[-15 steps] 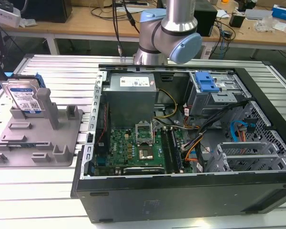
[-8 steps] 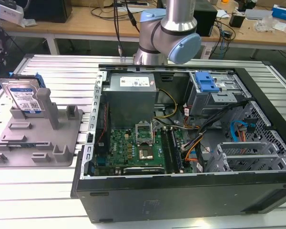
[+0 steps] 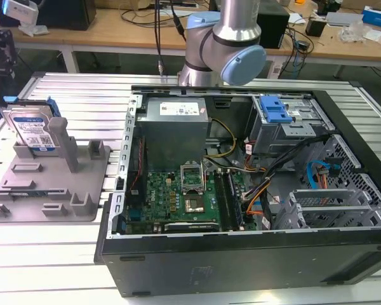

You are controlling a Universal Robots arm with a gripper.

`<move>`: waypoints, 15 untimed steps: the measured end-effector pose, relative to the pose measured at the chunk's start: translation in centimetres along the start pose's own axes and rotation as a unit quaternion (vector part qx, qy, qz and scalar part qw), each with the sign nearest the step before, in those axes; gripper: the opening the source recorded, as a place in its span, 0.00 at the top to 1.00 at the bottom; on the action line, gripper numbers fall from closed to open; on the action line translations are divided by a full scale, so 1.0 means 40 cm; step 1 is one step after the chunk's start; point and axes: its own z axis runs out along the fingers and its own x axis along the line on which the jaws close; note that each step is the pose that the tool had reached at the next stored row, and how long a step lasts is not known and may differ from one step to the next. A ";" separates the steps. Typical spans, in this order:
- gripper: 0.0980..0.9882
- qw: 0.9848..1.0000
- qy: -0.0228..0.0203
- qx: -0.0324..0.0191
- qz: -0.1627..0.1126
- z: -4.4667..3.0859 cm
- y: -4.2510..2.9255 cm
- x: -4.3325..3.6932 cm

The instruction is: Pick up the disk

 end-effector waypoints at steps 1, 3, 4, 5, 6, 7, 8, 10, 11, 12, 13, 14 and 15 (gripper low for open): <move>0.57 1.000 0.000 0.000 -0.002 0.000 0.002 -0.016; 0.57 1.000 0.000 0.000 -0.010 0.001 0.005 -0.043; 0.57 1.000 0.000 0.000 -0.015 0.001 0.008 -0.052; 0.57 1.000 0.001 0.000 -0.019 0.006 0.020 -0.053; 0.57 1.000 0.001 0.000 -0.021 0.011 0.029 -0.053; 0.57 1.000 0.001 0.000 -0.022 0.014 0.036 -0.054; 0.57 1.000 0.001 0.000 -0.023 0.016 0.041 -0.055; 0.57 1.000 0.001 0.000 -0.024 0.020 0.051 -0.059; 0.57 1.000 0.001 0.001 -0.028 0.023 0.056 -0.059; 0.57 1.000 0.001 0.001 -0.031 0.024 0.056 -0.058; 0.57 0.999 0.001 0.001 -0.033 0.024 0.057 -0.059; 0.57 0.999 0.001 0.001 -0.034 0.024 0.057 -0.059; 0.57 0.999 0.001 0.001 -0.034 0.024 0.058 -0.059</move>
